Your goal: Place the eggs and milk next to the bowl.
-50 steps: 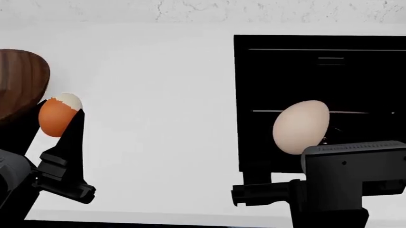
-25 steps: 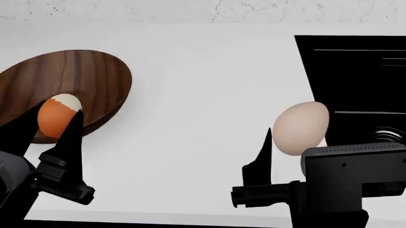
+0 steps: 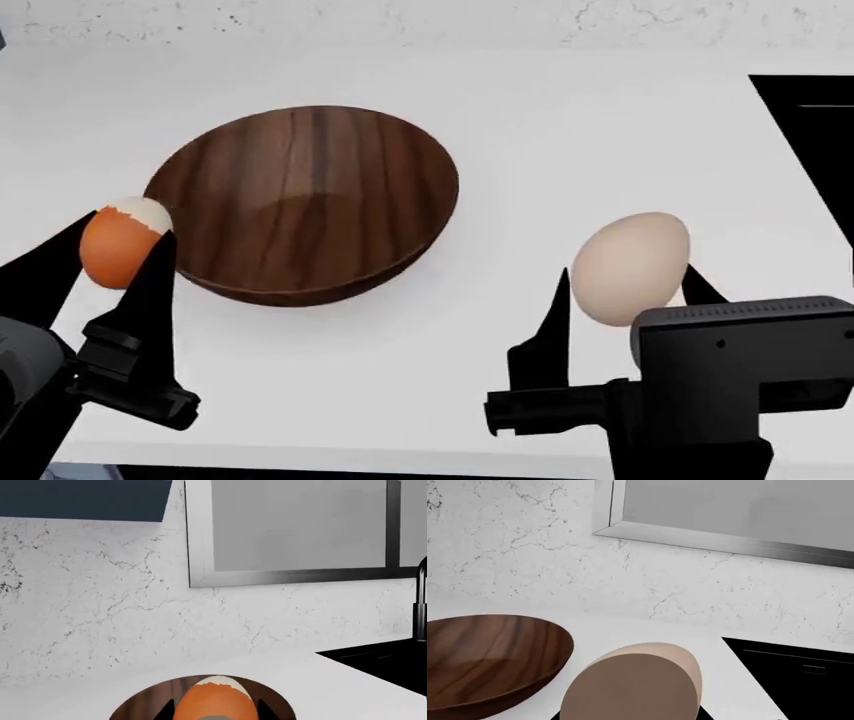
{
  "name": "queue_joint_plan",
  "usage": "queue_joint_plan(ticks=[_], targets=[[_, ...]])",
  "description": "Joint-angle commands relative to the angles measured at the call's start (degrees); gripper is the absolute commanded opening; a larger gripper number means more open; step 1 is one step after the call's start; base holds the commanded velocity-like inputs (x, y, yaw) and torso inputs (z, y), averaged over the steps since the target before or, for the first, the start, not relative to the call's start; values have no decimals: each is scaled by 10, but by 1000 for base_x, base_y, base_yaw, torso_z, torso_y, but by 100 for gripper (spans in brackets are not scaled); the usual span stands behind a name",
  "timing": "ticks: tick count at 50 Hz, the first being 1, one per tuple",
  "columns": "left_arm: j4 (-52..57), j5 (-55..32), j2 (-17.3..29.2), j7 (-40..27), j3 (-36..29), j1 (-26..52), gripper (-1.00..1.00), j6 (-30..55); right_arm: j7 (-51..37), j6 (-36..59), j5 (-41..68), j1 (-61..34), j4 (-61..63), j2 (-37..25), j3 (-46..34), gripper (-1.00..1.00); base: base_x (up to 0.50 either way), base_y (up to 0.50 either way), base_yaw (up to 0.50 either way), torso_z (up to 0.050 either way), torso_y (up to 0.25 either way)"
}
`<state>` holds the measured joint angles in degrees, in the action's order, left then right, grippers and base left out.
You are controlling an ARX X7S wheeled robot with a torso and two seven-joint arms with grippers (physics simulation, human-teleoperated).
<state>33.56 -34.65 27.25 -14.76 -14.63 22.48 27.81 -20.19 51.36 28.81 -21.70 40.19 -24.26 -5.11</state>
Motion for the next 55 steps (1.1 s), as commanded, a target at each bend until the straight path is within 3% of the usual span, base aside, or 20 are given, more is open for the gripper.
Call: queue_joint_plan(ticks=[1,13,41,55], targets=[[-1,-14,1,-7,1,-2,-100,-5,8,1,-16,2,1,-3,-1,-100,-1,500,0,0,0],[-1,-13,2,-8,-1,-3,-100,-7,3,-4,-10,9,6,-1,10,-100,-1,458,0,0,0],[-14,-12,0,-6,-5,0,-100,-15,-5,1,-7,0,1,-3,6,-100,0,0,0,0,0],[-11,-15,1,-9,-5,1,-100,-14,-5,-4,-7,2,-2,-4,3,-100,227,1,0,0,1]])
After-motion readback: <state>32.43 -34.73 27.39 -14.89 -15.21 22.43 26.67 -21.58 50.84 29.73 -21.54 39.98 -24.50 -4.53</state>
